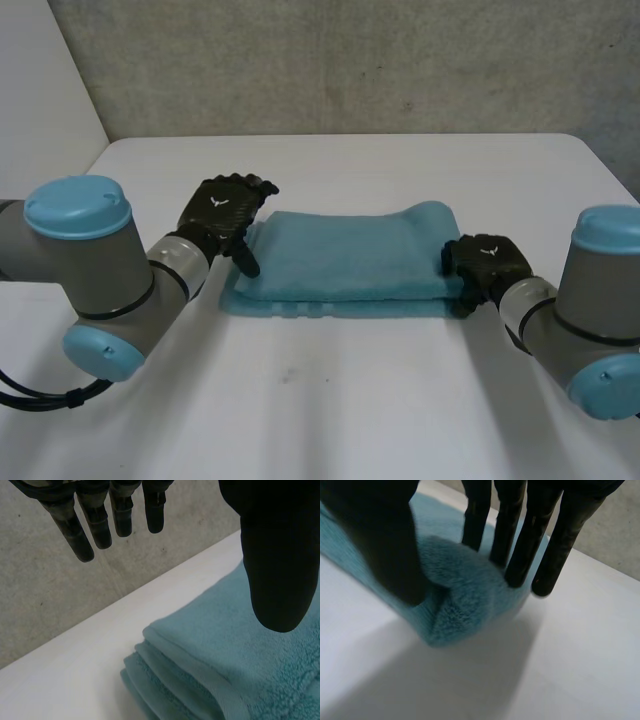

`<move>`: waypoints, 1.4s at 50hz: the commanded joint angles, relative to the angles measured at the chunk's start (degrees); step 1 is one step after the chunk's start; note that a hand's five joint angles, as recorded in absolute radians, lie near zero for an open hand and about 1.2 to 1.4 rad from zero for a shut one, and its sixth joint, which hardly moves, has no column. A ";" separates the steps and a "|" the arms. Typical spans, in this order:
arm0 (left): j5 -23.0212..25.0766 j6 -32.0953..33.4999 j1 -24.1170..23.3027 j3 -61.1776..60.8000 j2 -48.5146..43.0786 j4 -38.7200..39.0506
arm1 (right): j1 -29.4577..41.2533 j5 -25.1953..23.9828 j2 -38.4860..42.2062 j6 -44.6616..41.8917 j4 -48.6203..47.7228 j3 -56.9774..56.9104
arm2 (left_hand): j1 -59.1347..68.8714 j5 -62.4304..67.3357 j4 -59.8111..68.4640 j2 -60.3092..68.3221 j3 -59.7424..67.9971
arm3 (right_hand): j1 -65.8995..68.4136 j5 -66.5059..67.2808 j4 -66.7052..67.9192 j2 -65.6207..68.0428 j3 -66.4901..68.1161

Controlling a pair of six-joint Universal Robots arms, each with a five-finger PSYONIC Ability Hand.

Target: Fold the laundry

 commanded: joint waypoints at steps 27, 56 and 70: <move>-7.65 -1.24 5.65 -3.10 11.44 -0.74 | 33.91 -0.35 22.70 -26.42 3.57 -37.89 | 0.75 1.41 1.11 1.03 0.72 | 18.72 17.23 15.63 14.29 15.55; -7.90 -11.00 -3.93 13.08 -11.51 -14.19 | 13.96 -1.05 23.57 10.41 23.51 -43.33 | 5.29 5.96 5.66 5.57 5.27 | -25.86 -27.35 -28.95 -30.29 -29.03; -6.59 -10.55 -3.41 17.72 5.80 -21.83 | 13.61 1.92 5.87 14.17 29.59 -50.11 | 4.28 4.95 4.65 4.56 4.26 | -25.86 -27.35 -28.95 -30.29 -29.03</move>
